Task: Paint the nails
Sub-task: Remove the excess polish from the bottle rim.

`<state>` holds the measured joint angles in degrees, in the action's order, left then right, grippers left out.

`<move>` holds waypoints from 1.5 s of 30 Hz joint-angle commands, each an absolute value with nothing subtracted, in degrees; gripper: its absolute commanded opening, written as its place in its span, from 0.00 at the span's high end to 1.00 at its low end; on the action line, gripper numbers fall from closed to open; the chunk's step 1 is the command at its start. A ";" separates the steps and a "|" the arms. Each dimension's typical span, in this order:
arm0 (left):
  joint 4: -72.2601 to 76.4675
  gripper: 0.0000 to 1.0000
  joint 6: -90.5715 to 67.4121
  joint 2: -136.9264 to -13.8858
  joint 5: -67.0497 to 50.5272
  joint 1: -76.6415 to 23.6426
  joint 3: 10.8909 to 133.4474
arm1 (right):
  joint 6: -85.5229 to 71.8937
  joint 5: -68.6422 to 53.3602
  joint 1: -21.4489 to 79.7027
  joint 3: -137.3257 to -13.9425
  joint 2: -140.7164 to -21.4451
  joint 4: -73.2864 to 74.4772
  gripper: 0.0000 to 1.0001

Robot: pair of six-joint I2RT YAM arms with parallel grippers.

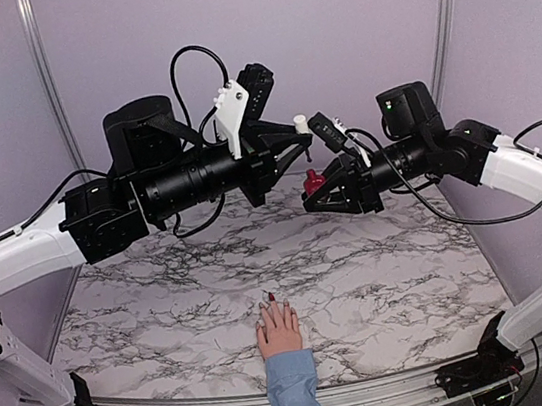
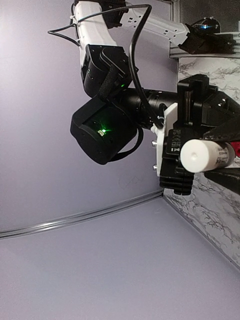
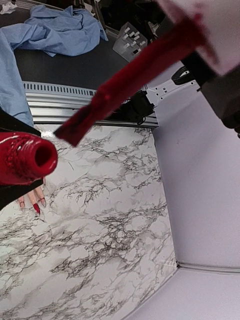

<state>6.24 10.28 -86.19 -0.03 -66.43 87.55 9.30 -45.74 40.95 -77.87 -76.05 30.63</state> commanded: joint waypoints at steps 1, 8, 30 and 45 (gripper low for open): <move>7.32 1.00 12.16 -84.90 1.26 -66.71 85.90 | 10.64 -48.03 41.50 -79.57 -75.00 31.13 1.00; 7.85 1.00 12.57 -84.38 0.27 -66.71 84.87 | 10.50 -49.96 41.53 -79.46 -74.97 31.08 1.00; 10.63 1.00 10.16 -83.39 -2.04 -66.71 83.37 | 11.99 -47.90 42.14 -80.40 -75.11 32.60 1.00; 11.05 1.00 7.89 -83.07 -1.77 -66.71 82.45 | 13.10 -46.71 42.45 -80.24 -74.19 32.45 1.00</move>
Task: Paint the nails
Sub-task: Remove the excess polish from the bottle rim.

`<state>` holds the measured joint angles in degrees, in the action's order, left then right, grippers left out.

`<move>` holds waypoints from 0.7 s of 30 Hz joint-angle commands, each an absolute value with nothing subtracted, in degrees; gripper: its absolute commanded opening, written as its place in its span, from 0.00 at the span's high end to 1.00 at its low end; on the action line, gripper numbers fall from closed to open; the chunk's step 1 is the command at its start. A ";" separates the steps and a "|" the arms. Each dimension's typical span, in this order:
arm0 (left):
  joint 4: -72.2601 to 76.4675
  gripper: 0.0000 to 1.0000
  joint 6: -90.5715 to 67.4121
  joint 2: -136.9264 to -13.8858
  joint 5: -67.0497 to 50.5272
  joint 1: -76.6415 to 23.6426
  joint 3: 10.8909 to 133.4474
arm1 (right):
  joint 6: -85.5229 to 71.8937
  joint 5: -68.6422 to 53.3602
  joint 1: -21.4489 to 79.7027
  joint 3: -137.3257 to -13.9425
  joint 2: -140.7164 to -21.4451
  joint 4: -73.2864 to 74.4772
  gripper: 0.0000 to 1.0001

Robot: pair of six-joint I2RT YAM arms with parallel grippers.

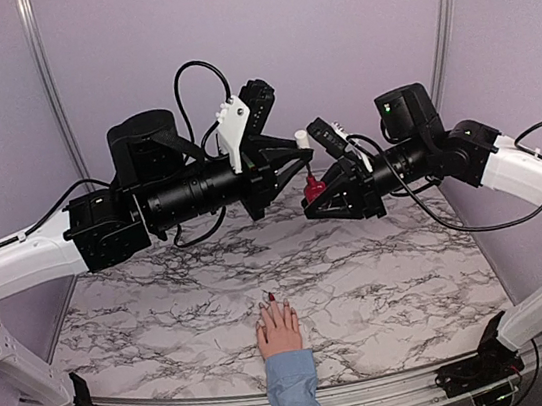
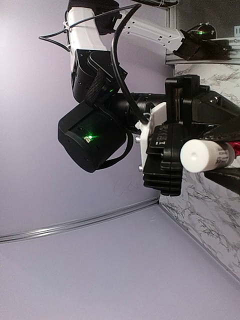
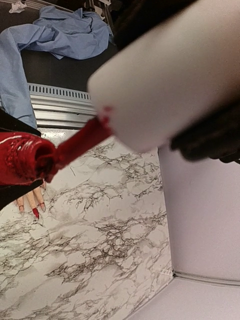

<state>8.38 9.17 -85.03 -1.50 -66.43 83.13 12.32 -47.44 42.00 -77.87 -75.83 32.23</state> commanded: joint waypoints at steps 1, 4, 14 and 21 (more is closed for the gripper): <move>11.07 1.00 7.71 -83.04 -1.90 -66.71 82.44 | 13.17 -46.49 42.45 -80.29 -74.10 32.43 1.00; 11.07 1.00 7.04 -83.08 -2.27 -66.71 82.32 | 13.27 -45.79 42.46 -80.16 -73.84 32.20 1.00; 11.07 1.00 5.60 -83.16 -1.48 -66.62 81.97 | 13.18 -44.02 42.45 -79.90 -73.05 31.33 1.00; 11.16 1.00 5.00 -83.53 -0.43 -66.57 82.56 | 13.67 -44.76 42.67 -79.72 -73.21 31.68 1.00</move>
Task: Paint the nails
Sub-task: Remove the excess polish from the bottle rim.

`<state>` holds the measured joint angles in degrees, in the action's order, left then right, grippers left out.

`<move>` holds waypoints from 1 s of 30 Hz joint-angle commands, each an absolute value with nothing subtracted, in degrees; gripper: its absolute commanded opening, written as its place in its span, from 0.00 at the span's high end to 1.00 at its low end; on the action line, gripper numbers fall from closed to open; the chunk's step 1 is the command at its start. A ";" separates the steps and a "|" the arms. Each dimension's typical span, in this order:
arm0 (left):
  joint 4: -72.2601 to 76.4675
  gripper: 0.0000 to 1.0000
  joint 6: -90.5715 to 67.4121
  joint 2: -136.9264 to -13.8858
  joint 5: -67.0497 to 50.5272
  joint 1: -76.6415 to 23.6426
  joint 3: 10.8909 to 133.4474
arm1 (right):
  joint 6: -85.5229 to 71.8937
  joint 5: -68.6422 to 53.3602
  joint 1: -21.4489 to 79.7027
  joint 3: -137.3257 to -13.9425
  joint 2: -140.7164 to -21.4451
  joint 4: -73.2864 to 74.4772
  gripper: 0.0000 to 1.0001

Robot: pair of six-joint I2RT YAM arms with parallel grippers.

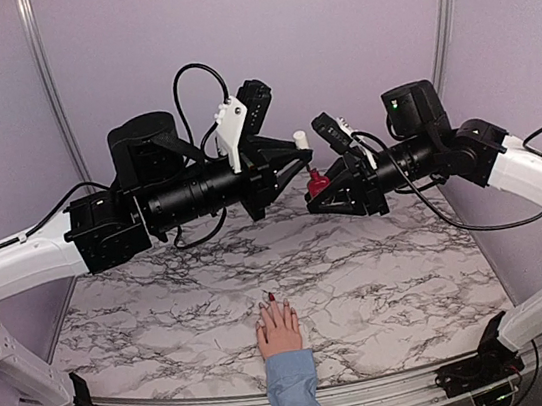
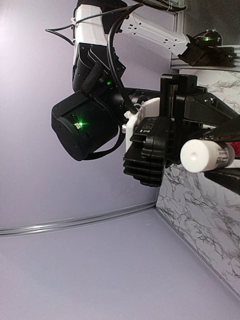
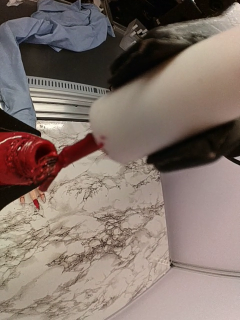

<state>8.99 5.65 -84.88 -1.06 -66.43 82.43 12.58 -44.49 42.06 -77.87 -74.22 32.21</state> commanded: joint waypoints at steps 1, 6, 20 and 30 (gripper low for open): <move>11.16 1.00 4.93 -83.50 -0.67 -66.54 82.68 | 13.71 -44.55 42.71 -79.86 -73.28 31.80 1.00; 11.34 1.00 4.79 -83.15 -1.40 -66.49 82.79 | 13.73 -43.06 42.76 -79.73 -73.30 31.97 1.00; 11.36 1.00 4.08 -82.15 -0.46 -66.53 82.24 | 13.62 -42.48 42.74 -79.81 -73.21 31.93 1.00; 11.40 1.00 4.11 -82.80 -0.26 -66.19 82.52 | 14.83 -42.69 43.53 -80.29 -73.87 33.10 1.00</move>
<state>9.21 4.25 -83.77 -0.97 -66.43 82.43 13.76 -42.50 42.83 -77.87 -74.22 32.25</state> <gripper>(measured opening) 0.146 0.194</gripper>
